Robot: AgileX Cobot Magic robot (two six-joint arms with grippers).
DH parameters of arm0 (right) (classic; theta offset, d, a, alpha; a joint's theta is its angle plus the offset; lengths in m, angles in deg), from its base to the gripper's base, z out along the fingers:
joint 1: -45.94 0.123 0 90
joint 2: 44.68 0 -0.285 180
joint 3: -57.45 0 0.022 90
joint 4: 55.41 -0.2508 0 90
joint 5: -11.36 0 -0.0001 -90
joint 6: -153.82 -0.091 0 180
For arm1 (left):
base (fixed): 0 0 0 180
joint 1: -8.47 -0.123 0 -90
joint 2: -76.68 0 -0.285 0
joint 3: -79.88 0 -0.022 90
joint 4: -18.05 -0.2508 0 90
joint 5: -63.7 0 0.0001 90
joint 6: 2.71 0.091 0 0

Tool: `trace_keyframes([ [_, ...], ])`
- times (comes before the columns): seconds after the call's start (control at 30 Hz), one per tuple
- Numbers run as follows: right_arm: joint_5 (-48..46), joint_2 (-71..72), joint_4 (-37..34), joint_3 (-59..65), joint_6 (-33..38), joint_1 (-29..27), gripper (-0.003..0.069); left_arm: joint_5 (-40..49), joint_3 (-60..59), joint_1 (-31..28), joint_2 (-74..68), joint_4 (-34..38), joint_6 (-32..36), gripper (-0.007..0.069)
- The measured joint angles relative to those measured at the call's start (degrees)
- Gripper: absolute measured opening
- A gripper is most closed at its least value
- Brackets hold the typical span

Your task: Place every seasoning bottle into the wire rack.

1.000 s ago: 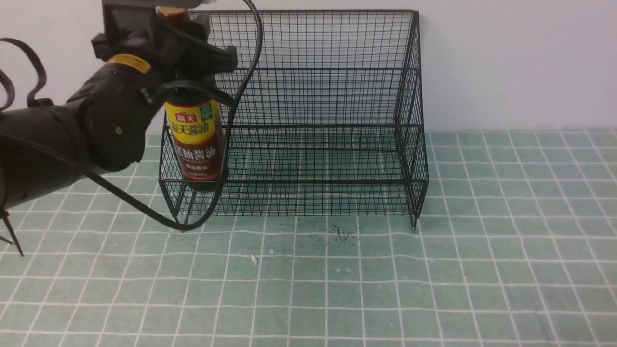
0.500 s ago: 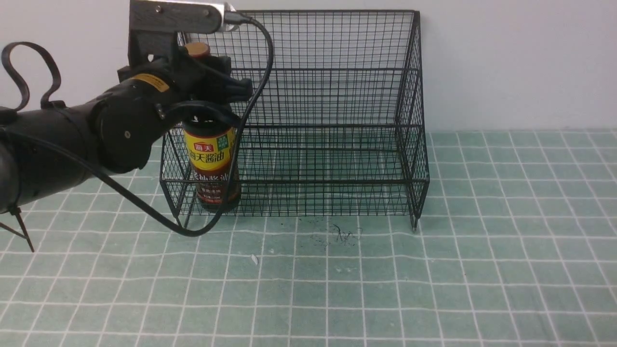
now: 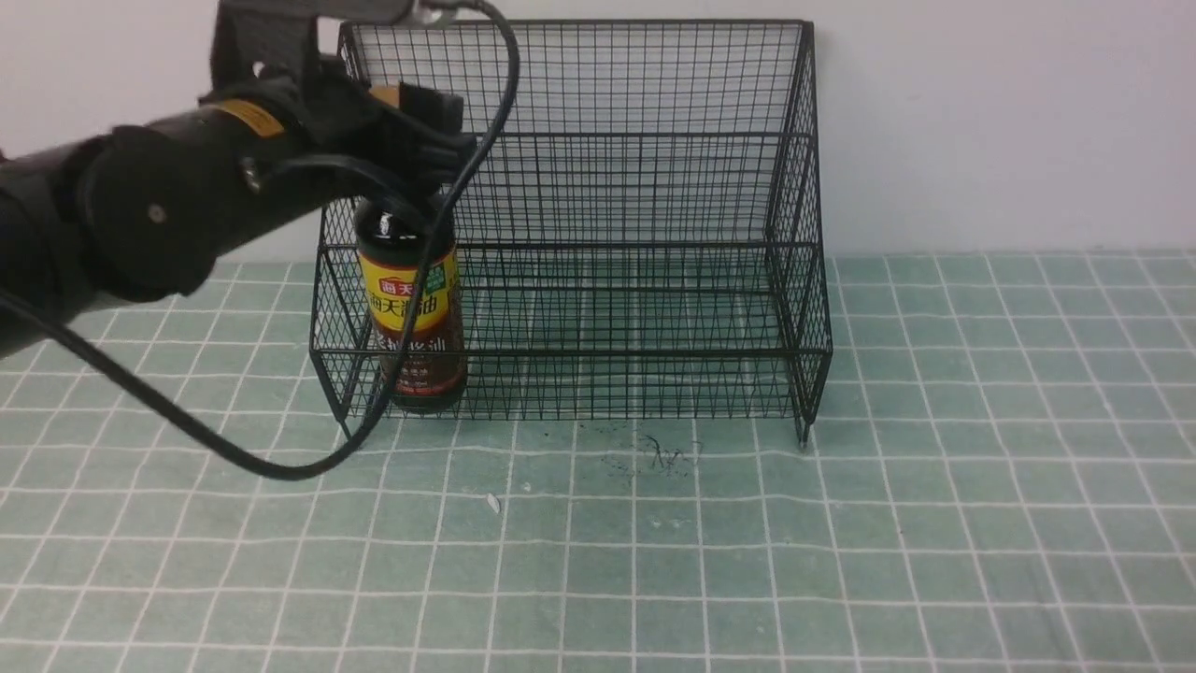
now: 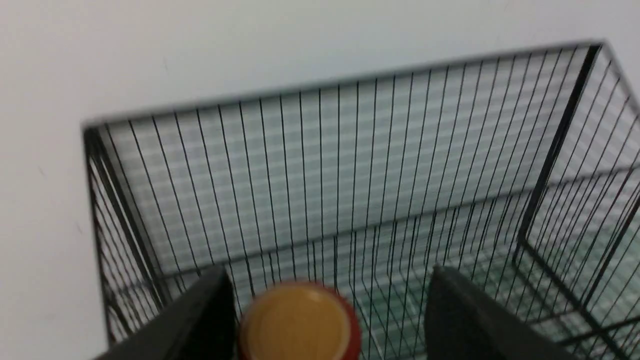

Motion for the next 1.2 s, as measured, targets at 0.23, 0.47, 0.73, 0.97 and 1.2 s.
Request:
trace_keyframes([
  [0.23,0.00,0.00,0.00,0.00,0.00,0.00,-0.0015,2.04,0.00,0.00,12.14,-0.02,4.44,0.0428],
  [0.47,0.00,0.00,0.00,0.00,0.00,0.00,-0.0015,29.13,0.11,0.00,26.47,-0.59,4.70,0.0154],
  [0.73,0.00,0.00,0.00,0.00,0.00,0.00,-0.0015,47.20,-8.43,0.00,40.26,-3.84,-7.25,-0.0006],
  [0.97,0.00,0.00,0.00,0.00,0.00,0.00,-0.0015,47.57,-16.86,0.00,54.04,-8.35,-17.80,-0.0006],
  [1.2,0.00,0.00,0.00,0.00,0.00,0.00,-0.0015,49.71,-18.00,0.00,59.68,-9.53,-17.60,-0.0006],
])
